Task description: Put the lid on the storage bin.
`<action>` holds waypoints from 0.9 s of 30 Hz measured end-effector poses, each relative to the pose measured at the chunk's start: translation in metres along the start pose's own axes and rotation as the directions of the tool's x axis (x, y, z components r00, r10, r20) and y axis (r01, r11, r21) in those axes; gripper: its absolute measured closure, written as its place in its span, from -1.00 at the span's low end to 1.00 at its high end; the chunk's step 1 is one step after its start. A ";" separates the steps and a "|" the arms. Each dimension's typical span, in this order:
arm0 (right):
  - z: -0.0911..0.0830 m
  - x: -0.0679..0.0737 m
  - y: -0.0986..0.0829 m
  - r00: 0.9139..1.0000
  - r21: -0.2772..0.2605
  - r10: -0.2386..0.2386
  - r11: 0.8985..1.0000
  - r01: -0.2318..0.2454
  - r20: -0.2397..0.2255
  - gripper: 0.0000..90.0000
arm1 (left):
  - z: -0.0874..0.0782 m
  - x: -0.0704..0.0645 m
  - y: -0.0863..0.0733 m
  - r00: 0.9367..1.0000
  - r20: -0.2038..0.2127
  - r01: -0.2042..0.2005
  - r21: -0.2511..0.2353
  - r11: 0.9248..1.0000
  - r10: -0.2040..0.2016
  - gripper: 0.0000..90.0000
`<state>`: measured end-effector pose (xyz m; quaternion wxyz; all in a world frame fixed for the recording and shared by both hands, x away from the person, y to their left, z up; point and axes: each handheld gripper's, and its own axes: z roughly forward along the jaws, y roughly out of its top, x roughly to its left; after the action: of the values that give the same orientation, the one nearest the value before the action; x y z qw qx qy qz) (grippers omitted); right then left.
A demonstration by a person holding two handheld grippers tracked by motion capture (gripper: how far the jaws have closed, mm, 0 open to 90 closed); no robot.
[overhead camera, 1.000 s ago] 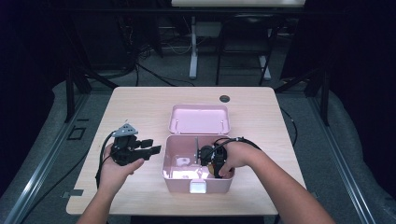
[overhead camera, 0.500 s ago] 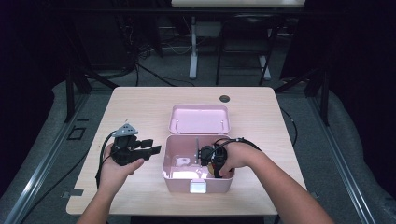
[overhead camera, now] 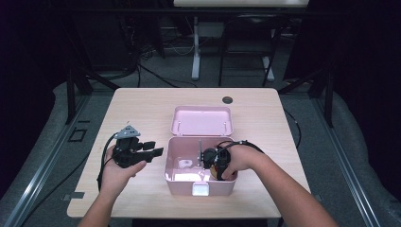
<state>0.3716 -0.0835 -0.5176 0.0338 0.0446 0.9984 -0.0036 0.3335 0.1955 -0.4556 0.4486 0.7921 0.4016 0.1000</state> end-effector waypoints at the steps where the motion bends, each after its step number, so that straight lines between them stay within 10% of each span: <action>1: 0.000 0.000 0.000 1.000 -0.001 0.003 1.000 -0.003 -0.001 -0.57 | 0.000 0.000 0.000 1.000 0.000 -0.002 0.000 1.000 0.002 0.18; 27: -0.059 0.005 -0.007 0.998 -0.100 0.030 0.995 -0.025 0.047 -0.57 | 0.000 -0.003 0.000 1.000 0.015 -0.019 0.000 1.000 0.019 0.19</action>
<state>0.3624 -0.0896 -0.4594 0.0600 0.0563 0.9956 0.0454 0.3318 0.1934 -0.4549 0.4505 0.7967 0.3907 0.0985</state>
